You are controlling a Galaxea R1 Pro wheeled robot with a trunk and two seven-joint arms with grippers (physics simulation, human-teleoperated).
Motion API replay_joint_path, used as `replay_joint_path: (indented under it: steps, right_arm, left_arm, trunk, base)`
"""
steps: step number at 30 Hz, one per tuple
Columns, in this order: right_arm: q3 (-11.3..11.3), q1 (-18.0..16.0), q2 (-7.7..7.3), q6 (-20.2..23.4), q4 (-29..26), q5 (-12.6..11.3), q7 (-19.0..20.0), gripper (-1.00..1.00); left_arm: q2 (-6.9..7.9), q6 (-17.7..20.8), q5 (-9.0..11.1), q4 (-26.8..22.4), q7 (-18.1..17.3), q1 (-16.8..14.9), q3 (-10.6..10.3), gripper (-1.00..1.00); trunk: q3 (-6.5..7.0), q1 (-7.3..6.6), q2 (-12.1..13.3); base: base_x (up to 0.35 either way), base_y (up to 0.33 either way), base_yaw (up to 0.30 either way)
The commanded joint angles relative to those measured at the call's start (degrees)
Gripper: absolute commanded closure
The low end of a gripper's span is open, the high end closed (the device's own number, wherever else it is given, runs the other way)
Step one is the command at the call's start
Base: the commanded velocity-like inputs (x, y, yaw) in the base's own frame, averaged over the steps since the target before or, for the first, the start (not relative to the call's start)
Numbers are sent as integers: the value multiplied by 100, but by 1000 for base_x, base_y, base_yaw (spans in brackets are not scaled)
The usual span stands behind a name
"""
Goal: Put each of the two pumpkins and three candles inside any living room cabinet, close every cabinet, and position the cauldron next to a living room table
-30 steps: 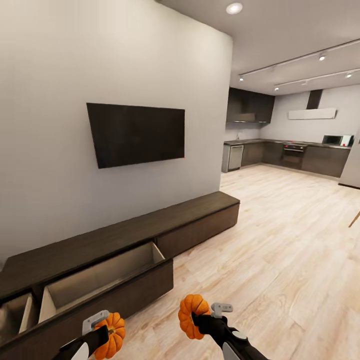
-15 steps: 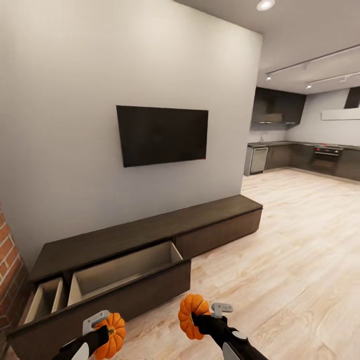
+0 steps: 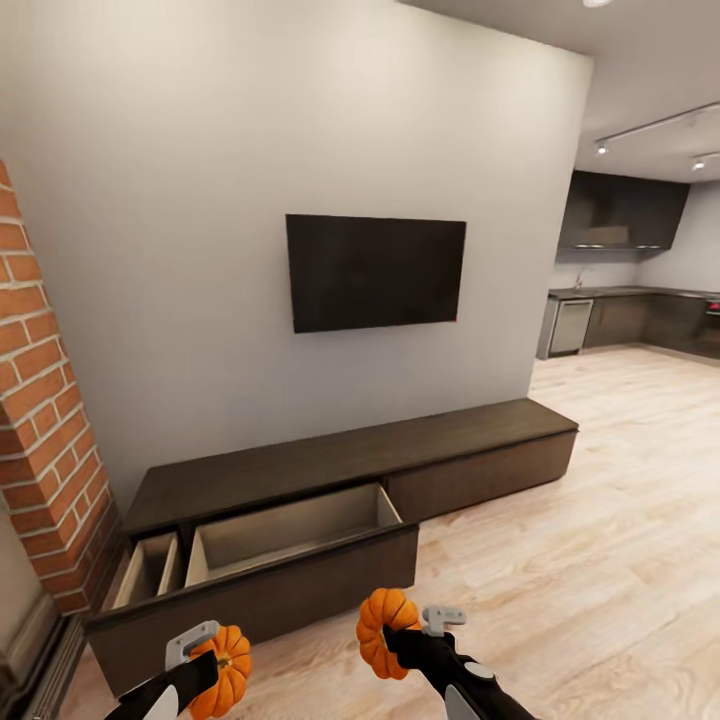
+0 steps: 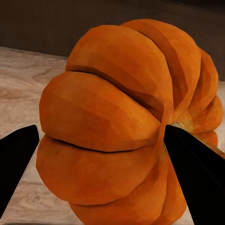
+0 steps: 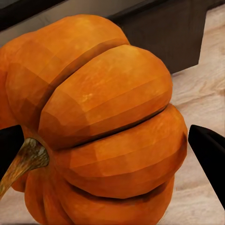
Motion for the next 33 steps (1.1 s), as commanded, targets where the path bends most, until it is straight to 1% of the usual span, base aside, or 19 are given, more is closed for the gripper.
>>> replay_joint_path:
  steps: [1,11,18,26,33]
  right_arm:
    - [20,-6,-3,15,-13,-40,-20,100]
    - [20,-6,-3,16,-13,-40,-12,100]
    - [17,-6,-7,12,-13,-40,16,100]
    - [12,-6,-19,16,-13,-47,37,100]
    - [11,-6,-26,8,-13,-43,48,100]
  left_arm:
    - [1,31,39,-16,24,-1,-9,100]
    - [0,31,30,-16,24,-1,-8,100]
    - [0,31,30,-16,24,-1,-9,100]
    - [0,31,26,-16,24,-1,-8,100]
    - [0,31,29,-16,24,-1,-8,100]
  trunk:
    - [-6,0,-4]
    - [-6,0,-4]
    - [-6,0,-4]
    - [-6,0,-4]
    - [-6,0,-4]
  base:
    - [0,0,282]
    - [0,-1,283]
    - [6,-85,277]
    - [149,-125,39]
    - [22,-16,0]
